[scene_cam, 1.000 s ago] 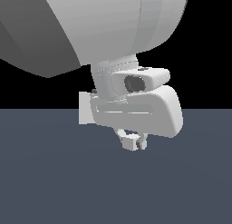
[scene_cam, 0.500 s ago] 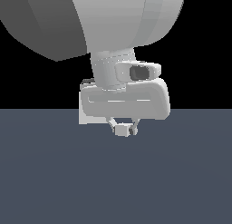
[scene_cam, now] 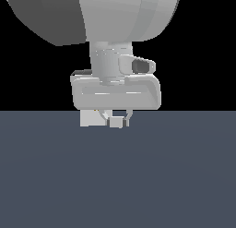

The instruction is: Plug the charger into the wall socket.

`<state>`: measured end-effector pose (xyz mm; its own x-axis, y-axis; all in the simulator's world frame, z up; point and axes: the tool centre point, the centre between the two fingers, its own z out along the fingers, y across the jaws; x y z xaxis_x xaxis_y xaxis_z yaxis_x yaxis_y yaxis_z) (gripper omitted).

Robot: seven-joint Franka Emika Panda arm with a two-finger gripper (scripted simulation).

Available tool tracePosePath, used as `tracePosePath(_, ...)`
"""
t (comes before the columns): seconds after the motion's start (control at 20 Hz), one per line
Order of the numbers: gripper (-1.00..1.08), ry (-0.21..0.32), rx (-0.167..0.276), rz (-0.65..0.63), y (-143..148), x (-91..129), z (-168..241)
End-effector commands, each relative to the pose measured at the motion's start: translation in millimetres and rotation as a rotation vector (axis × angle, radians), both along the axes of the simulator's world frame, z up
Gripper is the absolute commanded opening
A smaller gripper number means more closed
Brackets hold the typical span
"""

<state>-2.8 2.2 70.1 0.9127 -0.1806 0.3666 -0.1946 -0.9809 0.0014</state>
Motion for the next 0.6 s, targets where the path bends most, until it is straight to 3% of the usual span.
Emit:
tracePosePath(0.0,-1.00,-0.001,-0.001,0.068,6.0,3.0,5.1)
tracePosePath(0.55,-1.00,0.003,-0.001,0.325,31.0,9.2,22.4)
